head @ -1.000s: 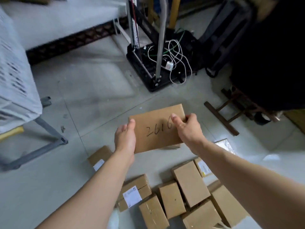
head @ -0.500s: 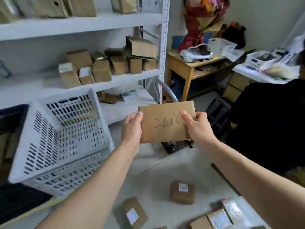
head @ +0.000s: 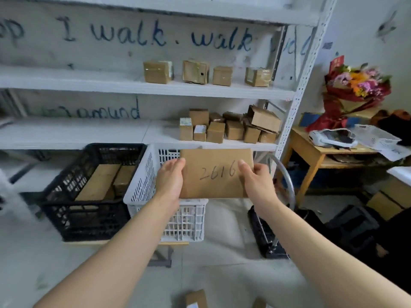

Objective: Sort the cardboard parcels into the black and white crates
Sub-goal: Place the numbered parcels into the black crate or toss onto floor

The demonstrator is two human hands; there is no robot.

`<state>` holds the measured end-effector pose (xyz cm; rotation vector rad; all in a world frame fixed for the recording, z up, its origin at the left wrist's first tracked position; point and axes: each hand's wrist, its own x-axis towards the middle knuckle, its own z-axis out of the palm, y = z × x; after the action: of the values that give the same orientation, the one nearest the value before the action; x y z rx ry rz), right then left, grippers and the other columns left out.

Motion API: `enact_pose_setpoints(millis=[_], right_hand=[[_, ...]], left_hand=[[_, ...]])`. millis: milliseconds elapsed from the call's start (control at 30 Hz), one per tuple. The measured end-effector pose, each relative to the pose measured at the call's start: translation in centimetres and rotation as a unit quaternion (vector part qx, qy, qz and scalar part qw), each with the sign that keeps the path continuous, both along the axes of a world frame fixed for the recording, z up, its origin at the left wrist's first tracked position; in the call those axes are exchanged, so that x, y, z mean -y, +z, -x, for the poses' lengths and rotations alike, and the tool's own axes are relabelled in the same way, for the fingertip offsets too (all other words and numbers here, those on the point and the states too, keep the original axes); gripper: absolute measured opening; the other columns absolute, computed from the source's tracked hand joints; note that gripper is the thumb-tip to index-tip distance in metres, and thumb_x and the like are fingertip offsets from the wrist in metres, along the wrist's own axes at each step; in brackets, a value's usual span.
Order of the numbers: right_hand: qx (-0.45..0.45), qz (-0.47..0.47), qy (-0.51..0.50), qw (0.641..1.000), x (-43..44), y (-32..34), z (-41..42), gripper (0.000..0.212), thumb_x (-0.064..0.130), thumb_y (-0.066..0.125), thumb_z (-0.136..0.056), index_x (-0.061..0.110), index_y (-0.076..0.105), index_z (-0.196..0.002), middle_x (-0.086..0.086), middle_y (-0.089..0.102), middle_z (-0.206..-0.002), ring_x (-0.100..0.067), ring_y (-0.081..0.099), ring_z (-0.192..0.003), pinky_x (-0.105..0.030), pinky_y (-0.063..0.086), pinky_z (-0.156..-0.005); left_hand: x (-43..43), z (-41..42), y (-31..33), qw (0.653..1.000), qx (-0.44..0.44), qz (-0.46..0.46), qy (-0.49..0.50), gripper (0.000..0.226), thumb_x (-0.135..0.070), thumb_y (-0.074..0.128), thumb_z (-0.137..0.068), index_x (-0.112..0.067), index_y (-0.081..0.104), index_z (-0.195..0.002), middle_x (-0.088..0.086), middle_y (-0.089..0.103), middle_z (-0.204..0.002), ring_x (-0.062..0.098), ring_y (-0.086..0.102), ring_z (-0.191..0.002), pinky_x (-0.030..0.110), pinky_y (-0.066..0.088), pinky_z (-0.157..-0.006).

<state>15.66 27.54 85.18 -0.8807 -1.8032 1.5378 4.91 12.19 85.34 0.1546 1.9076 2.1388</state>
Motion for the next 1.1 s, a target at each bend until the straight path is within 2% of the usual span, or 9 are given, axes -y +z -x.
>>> enact_pose_setpoints(millis=[100, 267, 400, 467, 533, 667, 800, 900, 1100], right_hand=[[0.003, -0.007, 0.048, 0.999, 3.0, 0.3, 1.7, 0.038, 0.048, 0.054, -0.089, 0.019, 0.043, -0.111, 0.007, 0.054, -0.092, -0.006, 0.053, -0.08, -0.024, 0.041, -0.06], [0.004, 0.004, 0.091, 0.996, 8.4, -0.1, 6.7, 0.049, 0.049, 0.054, -0.089, 0.013, 0.044, -0.121, -0.003, 0.058, -0.105, -0.016, 0.059, -0.09, -0.038, 0.051, -0.078], [0.002, -0.009, 0.115, 0.993, 13.0, -1.0, 13.5, 0.046, 0.048, 0.055, -0.089, 0.012, 0.045, -0.116, -0.003, 0.058, -0.104, -0.015, 0.058, -0.088, -0.029, 0.047, -0.063], [0.004, -0.003, 0.126, 0.992, 15.8, -1.7, 17.7, 0.045, 0.047, 0.054, -0.09, 0.013, 0.046, -0.118, -0.002, 0.057, -0.104, -0.012, 0.056, -0.086, -0.026, 0.043, -0.058], [0.015, 0.008, 0.14, 0.99, 18.9, -2.3, 22.1, 0.043, 0.046, 0.053, -0.09, 0.014, 0.045, -0.119, -0.001, 0.056, -0.106, -0.011, 0.055, -0.086, -0.027, 0.045, -0.061], [0.041, 0.035, 0.164, 0.985, 24.2, -3.2, 29.3, 0.037, 0.043, 0.053, -0.091, 0.016, 0.043, -0.115, -0.001, 0.056, -0.103, -0.013, 0.056, -0.085, -0.031, 0.051, -0.064], [0.066, 0.054, 0.181, 0.98, 26.5, -3.6, 34.3, 0.038, 0.043, 0.054, -0.09, 0.018, 0.04, -0.115, 0.001, 0.054, -0.102, -0.018, 0.058, -0.093, -0.044, 0.056, -0.077], [0.08, 0.031, 0.179, 0.98, 26.9, -4.5, 37.2, 0.043, 0.044, 0.054, -0.09, 0.017, 0.041, -0.12, 0.001, 0.054, -0.103, -0.014, 0.055, -0.089, -0.035, 0.052, -0.071], [0.116, 0.003, 0.19, 0.975, 25.3, -7.1, 42.9, 0.046, 0.049, 0.053, -0.089, 0.017, 0.043, -0.121, 0.005, 0.052, -0.098, -0.005, 0.049, -0.082, -0.026, 0.041, -0.059]], left_hand=[[4.1, 0.1, 0.5, 0.999, 0.011, -0.008, 0.044, 0.015, -0.032, 0.051, -0.095, -0.024, 0.058, -0.085, 0.0, 0.063, -0.1, 0.019, 0.058, -0.095, 0.046, 0.048, -0.094], [10.2, 3.2, 0.9, 0.995, 0.012, -0.025, 0.095, 0.013, -0.03, 0.05, -0.096, -0.023, 0.059, -0.091, 0.001, 0.064, -0.098, 0.018, 0.06, -0.09, 0.043, 0.051, -0.088], [15.3, 8.6, -0.2, 0.992, 0.009, -0.034, 0.125, 0.013, -0.033, 0.049, -0.096, -0.027, 0.058, -0.089, -0.004, 0.062, -0.094, 0.014, 0.059, -0.085, 0.033, 0.051, -0.07], [18.2, 12.0, -1.2, 0.989, 0.019, -0.03, 0.142, 0.013, -0.034, 0.05, -0.096, -0.029, 0.058, -0.087, -0.004, 0.063, -0.095, 0.014, 0.059, -0.087, 0.037, 0.051, -0.076], [21.4, 16.0, -2.0, 0.986, 0.035, -0.025, 0.161, 0.012, -0.035, 0.052, -0.095, -0.029, 0.059, -0.088, -0.004, 0.063, -0.096, 0.016, 0.059, -0.091, 0.039, 0.05, -0.082], [26.8, 23.4, -3.1, 0.98, 0.07, -0.013, 0.184, 0.01, -0.037, 0.052, -0.095, -0.03, 0.058, -0.09, -0.003, 0.063, -0.095, 0.016, 0.059, -0.09, 0.035, 0.049, -0.07], [29.3, 28.3, -3.5, 0.977, 0.099, -0.004, 0.19, 0.012, -0.04, 0.05, -0.094, -0.032, 0.059, -0.092, -0.001, 0.065, -0.096, 0.02, 0.06, -0.091, 0.038, 0.05, -0.07], [30.2, 30.7, -4.3, 0.975, 0.115, -0.001, 0.19, 0.02, -0.039, 0.051, -0.094, -0.024, 0.061, -0.103, 0.002, 0.067, -0.099, 0.021, 0.061, -0.094, 0.038, 0.051, -0.072], [29.9, 35.0, -6.6, 0.973, 0.16, 0.005, 0.168, 0.014, -0.035, 0.049, -0.096, -0.027, 0.057, -0.088, 0.002, 0.064, -0.096, 0.019, 0.059, -0.089, 0.039, 0.05, -0.077]])
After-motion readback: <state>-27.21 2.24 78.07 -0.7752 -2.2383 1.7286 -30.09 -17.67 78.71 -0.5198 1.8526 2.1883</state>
